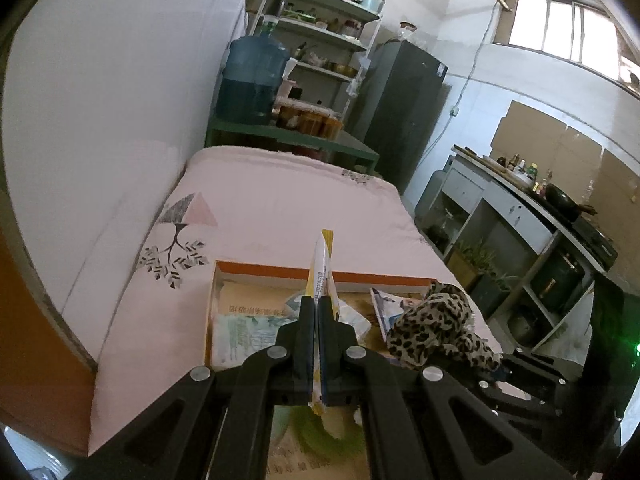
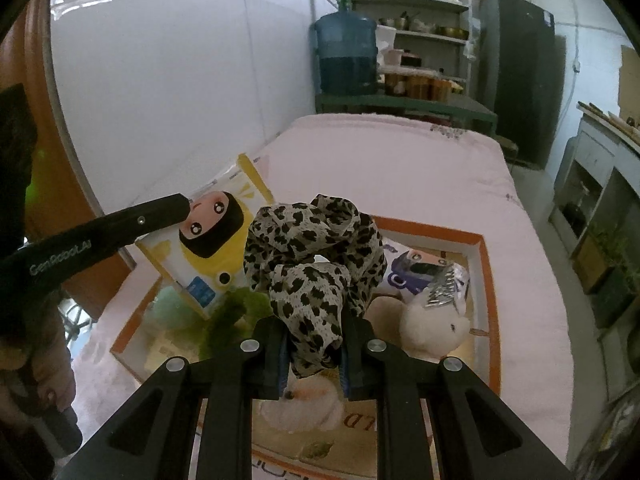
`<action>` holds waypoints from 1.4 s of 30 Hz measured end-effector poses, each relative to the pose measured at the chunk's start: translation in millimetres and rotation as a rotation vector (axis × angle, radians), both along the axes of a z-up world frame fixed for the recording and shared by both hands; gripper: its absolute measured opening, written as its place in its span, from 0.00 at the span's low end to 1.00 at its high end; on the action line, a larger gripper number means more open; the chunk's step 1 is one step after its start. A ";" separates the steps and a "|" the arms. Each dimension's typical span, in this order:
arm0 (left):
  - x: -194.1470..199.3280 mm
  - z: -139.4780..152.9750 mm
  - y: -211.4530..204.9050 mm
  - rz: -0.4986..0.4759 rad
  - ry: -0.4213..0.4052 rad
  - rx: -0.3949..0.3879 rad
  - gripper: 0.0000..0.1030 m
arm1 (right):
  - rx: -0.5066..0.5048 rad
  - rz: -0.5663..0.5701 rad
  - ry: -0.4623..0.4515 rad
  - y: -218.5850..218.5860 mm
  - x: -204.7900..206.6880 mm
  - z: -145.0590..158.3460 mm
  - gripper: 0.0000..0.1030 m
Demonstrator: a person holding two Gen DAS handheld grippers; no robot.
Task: Organize soft objects
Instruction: 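Carry the doll-print pack and leopard scrunchie in both tools over the box, then lower the pack and scrunchie into the box and open both tools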
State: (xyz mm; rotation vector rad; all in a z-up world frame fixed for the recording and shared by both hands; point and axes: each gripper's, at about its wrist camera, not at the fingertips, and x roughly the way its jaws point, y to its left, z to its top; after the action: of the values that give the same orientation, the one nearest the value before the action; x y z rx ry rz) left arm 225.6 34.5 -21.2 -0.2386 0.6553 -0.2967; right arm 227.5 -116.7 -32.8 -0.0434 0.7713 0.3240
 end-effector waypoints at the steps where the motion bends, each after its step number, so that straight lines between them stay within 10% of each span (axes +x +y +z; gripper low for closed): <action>1: 2.8 -3.1 0.5 0.000 0.009 -0.005 0.01 | -0.002 0.003 0.007 1.0 2.4 -3.5 0.18; 20: 23.3 -34.8 9.5 0.047 0.078 0.007 0.09 | -0.017 0.008 0.052 4.5 19.8 -33.1 0.34; 25: 18.3 -31.4 9.5 0.067 0.045 0.019 0.55 | -0.011 0.015 0.044 5.3 17.2 -31.0 0.50; 42: 1.0 -14.2 8.9 0.087 -0.016 0.037 0.56 | -0.012 -0.012 -0.027 1.9 0.3 -7.8 0.64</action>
State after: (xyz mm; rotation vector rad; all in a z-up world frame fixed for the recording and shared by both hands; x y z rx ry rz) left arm 226.7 43.4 -35.3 -0.2283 0.6328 -0.2029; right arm 227.9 -114.8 -40.6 -0.0548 0.7468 0.3070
